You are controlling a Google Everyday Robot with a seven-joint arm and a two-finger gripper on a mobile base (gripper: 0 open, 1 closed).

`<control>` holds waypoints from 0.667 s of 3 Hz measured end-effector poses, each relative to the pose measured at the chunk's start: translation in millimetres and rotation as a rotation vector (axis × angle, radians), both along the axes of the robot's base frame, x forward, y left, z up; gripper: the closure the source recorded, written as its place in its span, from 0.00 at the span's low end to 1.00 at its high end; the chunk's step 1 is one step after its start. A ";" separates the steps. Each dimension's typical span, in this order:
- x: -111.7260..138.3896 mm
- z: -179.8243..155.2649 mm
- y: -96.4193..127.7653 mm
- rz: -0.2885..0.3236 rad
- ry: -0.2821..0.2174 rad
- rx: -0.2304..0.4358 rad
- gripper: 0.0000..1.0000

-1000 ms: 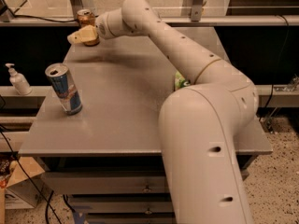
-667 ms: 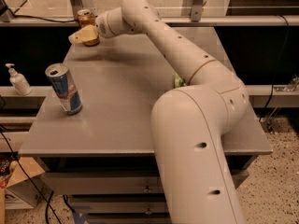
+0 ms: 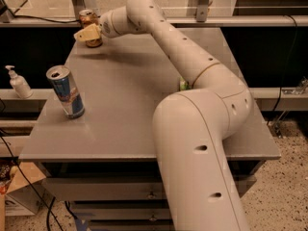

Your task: Knock orange can over

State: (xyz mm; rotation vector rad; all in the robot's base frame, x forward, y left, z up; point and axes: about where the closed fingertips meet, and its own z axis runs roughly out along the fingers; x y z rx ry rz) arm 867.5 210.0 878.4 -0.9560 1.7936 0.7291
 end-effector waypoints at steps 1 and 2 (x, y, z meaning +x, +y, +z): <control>2.1 5.5 2.0 0.001 -0.009 0.020 0.47; 3.2 9.0 6.6 0.006 -0.014 0.041 0.71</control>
Offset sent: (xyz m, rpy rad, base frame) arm 0.0068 0.0045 0.0186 0.0677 -0.0280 0.0029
